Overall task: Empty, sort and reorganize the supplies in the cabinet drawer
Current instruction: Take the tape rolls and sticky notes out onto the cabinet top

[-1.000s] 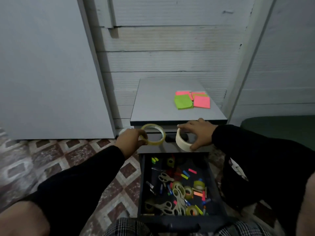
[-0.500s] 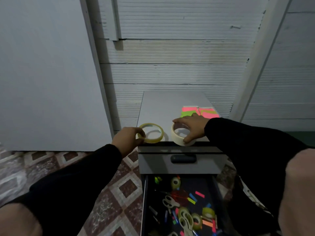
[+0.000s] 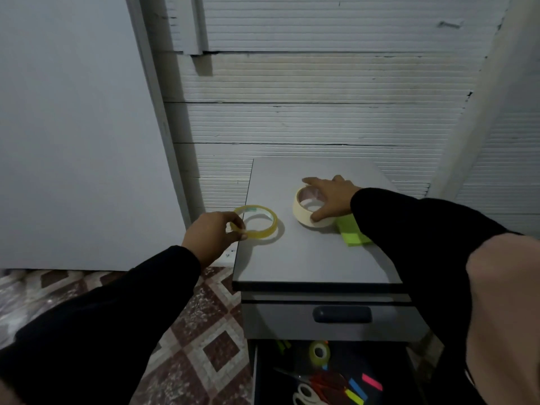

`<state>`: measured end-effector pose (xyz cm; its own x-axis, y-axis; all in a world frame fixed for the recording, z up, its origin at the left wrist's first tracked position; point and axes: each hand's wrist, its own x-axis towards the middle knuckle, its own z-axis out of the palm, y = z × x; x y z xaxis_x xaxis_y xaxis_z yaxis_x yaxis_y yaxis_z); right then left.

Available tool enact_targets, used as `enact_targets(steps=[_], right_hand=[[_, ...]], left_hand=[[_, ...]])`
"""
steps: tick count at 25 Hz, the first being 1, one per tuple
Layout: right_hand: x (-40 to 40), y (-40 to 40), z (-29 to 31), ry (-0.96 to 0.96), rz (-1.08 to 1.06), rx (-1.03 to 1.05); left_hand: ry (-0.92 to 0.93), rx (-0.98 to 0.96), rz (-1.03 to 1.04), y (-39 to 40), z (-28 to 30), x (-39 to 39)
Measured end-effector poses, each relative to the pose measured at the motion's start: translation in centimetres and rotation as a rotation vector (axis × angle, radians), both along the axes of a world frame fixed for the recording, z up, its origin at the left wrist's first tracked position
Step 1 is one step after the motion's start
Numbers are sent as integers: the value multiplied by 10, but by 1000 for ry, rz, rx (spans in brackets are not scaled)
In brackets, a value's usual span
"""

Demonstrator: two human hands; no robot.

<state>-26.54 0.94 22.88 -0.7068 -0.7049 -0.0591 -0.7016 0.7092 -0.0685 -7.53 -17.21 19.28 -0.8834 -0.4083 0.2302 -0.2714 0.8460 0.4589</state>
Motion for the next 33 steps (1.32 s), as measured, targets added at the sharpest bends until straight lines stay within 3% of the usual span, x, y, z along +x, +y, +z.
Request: enact_targets(steps=[10, 16, 22, 33], right_hand=[[-69, -36, -22, -124, -117, -187], [-72, -33, -30, -155, -143, -200], [-55, -3, -13, -26, -90, -442], [-28, 46, -25, -63, -73, -409]], left_hand=[[10, -210, 32, -20, -9, -47], [-16, -181, 59, -24, -21, -65], [-7, -121, 147, -24, -21, -105], [-137, -86, 185, 10, -30, -126]])
